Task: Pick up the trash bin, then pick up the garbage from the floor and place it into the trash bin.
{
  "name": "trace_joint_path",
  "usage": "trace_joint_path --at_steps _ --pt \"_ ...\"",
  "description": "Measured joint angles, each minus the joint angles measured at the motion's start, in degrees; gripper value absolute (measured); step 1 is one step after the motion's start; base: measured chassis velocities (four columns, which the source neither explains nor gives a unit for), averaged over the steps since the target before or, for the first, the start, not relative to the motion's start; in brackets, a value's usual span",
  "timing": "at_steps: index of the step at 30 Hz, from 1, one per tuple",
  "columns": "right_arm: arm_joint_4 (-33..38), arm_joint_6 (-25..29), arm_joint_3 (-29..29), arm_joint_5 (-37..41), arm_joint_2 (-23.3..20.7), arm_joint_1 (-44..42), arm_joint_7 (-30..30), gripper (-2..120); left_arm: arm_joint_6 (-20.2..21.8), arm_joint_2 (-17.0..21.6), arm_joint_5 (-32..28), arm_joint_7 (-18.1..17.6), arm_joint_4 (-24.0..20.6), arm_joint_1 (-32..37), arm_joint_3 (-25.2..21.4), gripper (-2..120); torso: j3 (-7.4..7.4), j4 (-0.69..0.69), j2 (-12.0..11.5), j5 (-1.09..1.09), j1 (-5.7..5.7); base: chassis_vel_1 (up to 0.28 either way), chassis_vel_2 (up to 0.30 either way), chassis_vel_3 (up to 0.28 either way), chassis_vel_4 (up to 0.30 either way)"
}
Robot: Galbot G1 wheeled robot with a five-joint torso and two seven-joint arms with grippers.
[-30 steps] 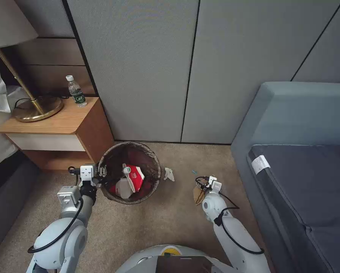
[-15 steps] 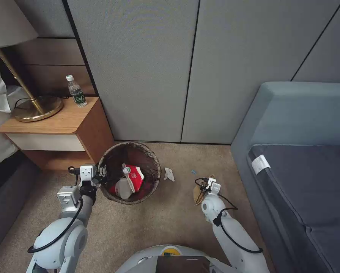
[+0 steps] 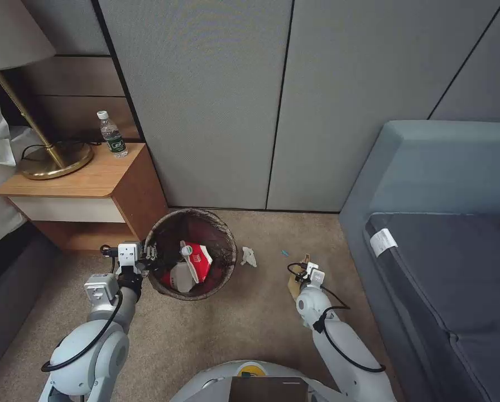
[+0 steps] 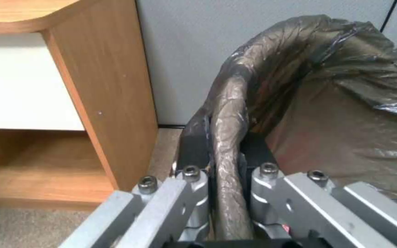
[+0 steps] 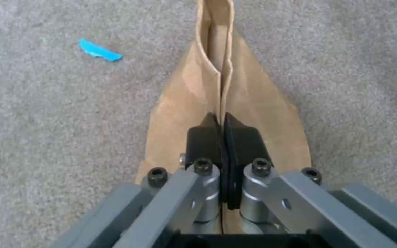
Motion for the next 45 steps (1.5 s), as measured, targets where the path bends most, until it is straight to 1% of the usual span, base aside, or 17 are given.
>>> trace_joint_path --at_steps 13,16,17,18,20,22,24,25,27,28,31,32,35,38,41,43,45 --pt "-1.21 1.39 -0.12 0.0 -0.05 0.34 0.31 0 -0.07 -0.02 -0.13 0.02 0.25 -0.15 0.02 5 0.0 0.0 0.0 0.0 0.0 0.0 0.0 0.0 0.0" --pt "1.06 1.58 -0.18 -0.95 -0.59 -0.23 0.45 0 -0.07 0.1 -0.2 0.03 0.31 -0.14 0.01 5 0.0 0.0 0.0 0.01 0.0 0.0 0.0 0.0 0.0" --pt "3.23 1.53 -0.19 -1.54 -1.1 -0.84 0.31 0 -0.07 0.19 -0.23 0.05 0.32 -0.13 0.0 5 0.0 0.0 0.0 0.01 0.0 0.0 0.0 0.0 0.0" --pt "3.23 1.53 -0.19 -1.54 -1.1 -0.84 0.31 0 -0.07 0.19 -0.23 0.05 0.32 -0.13 0.0 5 0.0 0.0 0.0 0.01 0.0 0.0 0.0 0.0 0.0" --pt "7.28 1.23 -0.33 -2.59 -2.3 -2.04 -0.11 0 -0.06 0.28 -0.25 0.08 0.35 -0.09 -0.04 5 0.0 0.0 0.0 0.0 0.0 0.0 0.0 0.0 0.0" --pt "13.19 0.42 -0.4 -3.87 -4.13 -3.72 -0.9 0 -0.02 0.42 -0.28 0.16 0.42 -0.05 -0.05 5 0.0 0.0 0.0 0.01 0.0 0.0 0.0 0.0 0.0" --pt "14.75 0.1 -0.36 -4.18 -4.63 -4.17 -1.28 0 0.0 0.48 -0.3 0.19 0.47 -0.05 -0.05 5 0.0 0.0 0.0 0.0 0.0 0.0 0.0 0.0 0.0" --pt "18.44 -0.82 -0.1 -4.84 -5.81 -5.28 -2.26 0 0.04 0.59 -0.34 0.24 0.59 -0.06 -0.06 5 0.0 0.0 0.0 0.01 0.0 0.0 0.0 0.0 0.0" --pt "23.01 -1.79 0.23 -5.41 -7.28 -6.45 -3.27 0 0.12 0.66 -0.38 0.28 0.71 -0.11 -0.06 5 0.0 -0.01 0.0 0.0 0.0 0.0 0.0 0.0 0.0" --pt "23.01 -1.79 0.23 -5.41 -7.28 -6.45 -3.27 0 0.12 0.66 -0.38 0.28 0.71 -0.11 -0.06 5 0.0 -0.01 0.0 0.0 0.0 0.0 0.0 0.0 0.0" --pt "30.25 -3.74 0.35 -4.71 -10.11 -7.73 -4.3 0 0.27 0.76 -0.46 0.34 0.85 -0.11 -0.06 5 0.0 0.0 0.0 0.01 0.0 0.0 0.0 0.0 0.0" --pt "30.25 -3.74 0.35 -4.71 -10.11 -7.73 -4.3 0 0.27 0.76 -0.46 0.34 0.85 -0.11 -0.06 5 0.0 0.0 0.0 0.01 0.0 0.0 0.0 0.0 0.0" --pt "37.75 -5.73 0.24 -3.29 -13.52 -8.17 -6.11 0 0.48 1.04 -0.53 0.44 0.86 -0.08 -0.03 5 0.0 0.0 0.0 0.01 0.0 0.0 0.0 0.0 0.0" --pt "40.45 -6.67 0.24 -2.73 -15.15 -8.03 -7.42 0 0.62 1.2 -0.6 0.48 0.87 -0.08 -0.04 5 0.0 0.0 0.0 0.01 0.0 0.0 0.0 0.0 0.0" --pt "44.91 -8.01 0.09 -1.27 -18.65 -7.11 -9.65 0 0.91 1.42 -0.74 0.57 0.86 -0.05 -0.08 5 0.0 0.0 0.0 0.0 0.0 0.0 0.0 0.0 0.0" --pt "45.36 -8.17 0.05 -1.06 -19.05 -6.97 -9.85 0 0.93 1.43 -0.74 0.59 0.87 -0.03 -0.08 5 0.0 0.0 0.0 0.01 0.0 0.0 0.0 0.0 0.0" --pt "48.03 -9.08 -0.3 0.39 -21.57 -5.81 -11.44 0 1.05 1.56 -0.76 0.72 0.97 0.04 -0.11 5 0.0 0.0 0.0 0.01 0.0 0.0 0.0 0.0 0.0"
